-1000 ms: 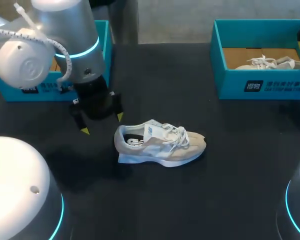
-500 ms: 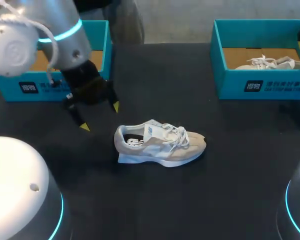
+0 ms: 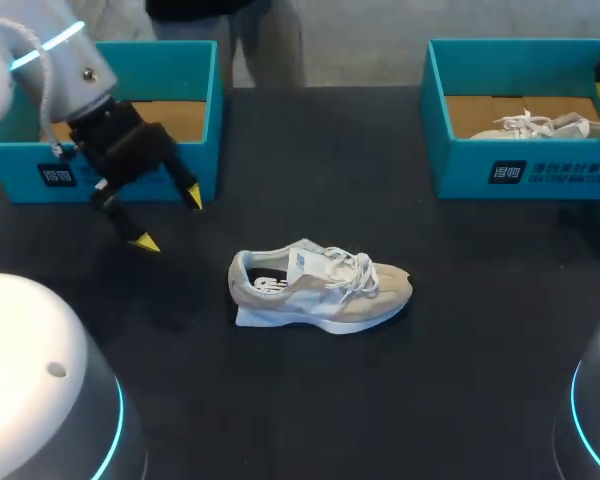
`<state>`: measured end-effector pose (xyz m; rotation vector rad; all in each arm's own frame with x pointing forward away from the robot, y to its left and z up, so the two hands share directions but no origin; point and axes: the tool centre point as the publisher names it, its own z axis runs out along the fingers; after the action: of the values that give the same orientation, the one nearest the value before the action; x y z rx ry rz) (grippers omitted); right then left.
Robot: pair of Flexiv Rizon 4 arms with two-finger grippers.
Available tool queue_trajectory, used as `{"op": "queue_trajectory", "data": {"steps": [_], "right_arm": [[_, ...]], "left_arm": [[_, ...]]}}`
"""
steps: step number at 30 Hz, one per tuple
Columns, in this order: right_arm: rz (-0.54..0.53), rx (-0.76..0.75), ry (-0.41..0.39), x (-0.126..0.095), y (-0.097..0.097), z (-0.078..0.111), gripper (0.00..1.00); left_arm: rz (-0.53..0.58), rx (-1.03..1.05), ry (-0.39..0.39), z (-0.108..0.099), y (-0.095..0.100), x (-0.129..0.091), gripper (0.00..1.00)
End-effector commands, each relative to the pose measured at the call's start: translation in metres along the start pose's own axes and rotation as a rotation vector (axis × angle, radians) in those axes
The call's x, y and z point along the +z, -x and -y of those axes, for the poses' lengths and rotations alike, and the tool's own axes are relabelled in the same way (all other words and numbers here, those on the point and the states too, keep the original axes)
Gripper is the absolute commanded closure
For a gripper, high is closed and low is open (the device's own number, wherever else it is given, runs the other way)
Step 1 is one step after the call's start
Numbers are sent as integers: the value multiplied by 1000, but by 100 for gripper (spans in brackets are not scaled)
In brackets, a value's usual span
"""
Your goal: Take the shoe out of the shoebox, open the shoe tongue, remove and reinsert the insole, then place the shoe into the shoebox
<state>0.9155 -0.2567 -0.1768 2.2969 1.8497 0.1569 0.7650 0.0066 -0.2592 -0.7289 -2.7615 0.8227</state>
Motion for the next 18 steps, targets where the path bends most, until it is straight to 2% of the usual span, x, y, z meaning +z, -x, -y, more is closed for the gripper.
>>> {"op": "queue_trajectory", "data": {"steps": [1,3,4,7,18], "right_arm": [[0,1,2,0,0,1,0],[0,1,2,0,0,1,0],[0,1,2,0,0,1,0],[0,1,2,0,0,1,0],[0,1,2,0,0,1,0]], "left_arm": [[71,-43,-91,-8,-7,2,0],[102,-61,-123,-10,-8,2,0],[142,-81,-167,-11,-9,2,0],[200,-110,-207,-12,-11,4,0],[227,-178,-209,-11,-11,9,0]]}}
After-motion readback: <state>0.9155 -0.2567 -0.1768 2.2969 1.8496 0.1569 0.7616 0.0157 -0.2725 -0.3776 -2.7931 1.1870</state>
